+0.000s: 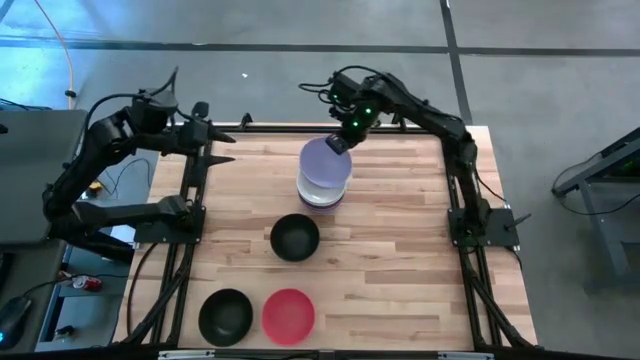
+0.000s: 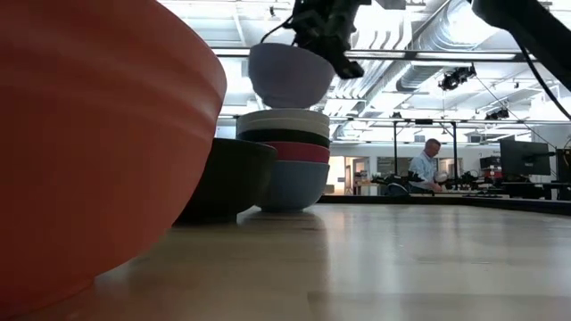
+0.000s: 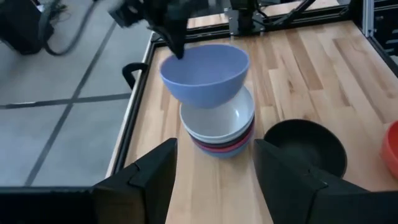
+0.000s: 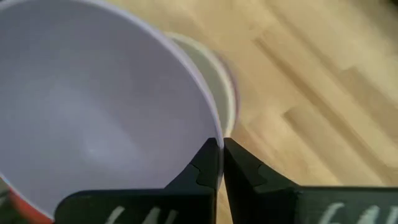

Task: Nest bowls inside each other
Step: Stack the violet bowl on top of the white bowl

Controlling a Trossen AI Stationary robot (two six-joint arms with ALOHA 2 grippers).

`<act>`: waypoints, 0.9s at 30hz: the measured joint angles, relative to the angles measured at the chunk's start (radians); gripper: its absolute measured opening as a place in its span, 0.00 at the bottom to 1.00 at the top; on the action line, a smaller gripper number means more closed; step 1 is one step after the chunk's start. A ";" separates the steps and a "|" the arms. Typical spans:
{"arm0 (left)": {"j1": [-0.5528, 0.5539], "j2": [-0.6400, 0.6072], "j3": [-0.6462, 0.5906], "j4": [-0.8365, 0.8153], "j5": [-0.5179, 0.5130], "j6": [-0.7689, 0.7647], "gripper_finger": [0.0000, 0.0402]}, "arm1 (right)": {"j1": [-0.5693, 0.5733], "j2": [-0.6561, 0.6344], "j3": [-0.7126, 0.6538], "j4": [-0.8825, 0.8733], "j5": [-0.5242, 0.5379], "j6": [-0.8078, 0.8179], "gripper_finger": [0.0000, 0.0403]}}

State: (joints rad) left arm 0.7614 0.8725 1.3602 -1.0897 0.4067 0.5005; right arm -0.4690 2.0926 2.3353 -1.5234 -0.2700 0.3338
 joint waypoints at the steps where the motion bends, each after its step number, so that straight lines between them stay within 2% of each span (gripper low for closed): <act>1: 0.006 -0.008 -0.001 -0.002 0.004 0.003 0.49 | -0.002 0.000 -0.015 0.003 -0.019 -0.002 0.00; 6: 0.037 -0.055 -0.048 0.000 0.029 0.033 0.49 | -0.008 -0.001 -0.078 -0.025 0.007 0.005 0.00; 16: 0.093 -0.114 -0.229 0.114 0.030 0.044 0.49 | 0.001 -0.003 -0.079 0.036 0.027 0.029 0.00; 27: 0.106 -0.112 -0.248 0.179 0.036 0.000 0.49 | 0.019 0.062 -0.079 0.077 0.005 0.017 0.00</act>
State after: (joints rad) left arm 0.8673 0.7601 1.1122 -0.9104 0.4427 0.5003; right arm -0.4501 2.1541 2.2559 -1.4467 -0.2646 0.3506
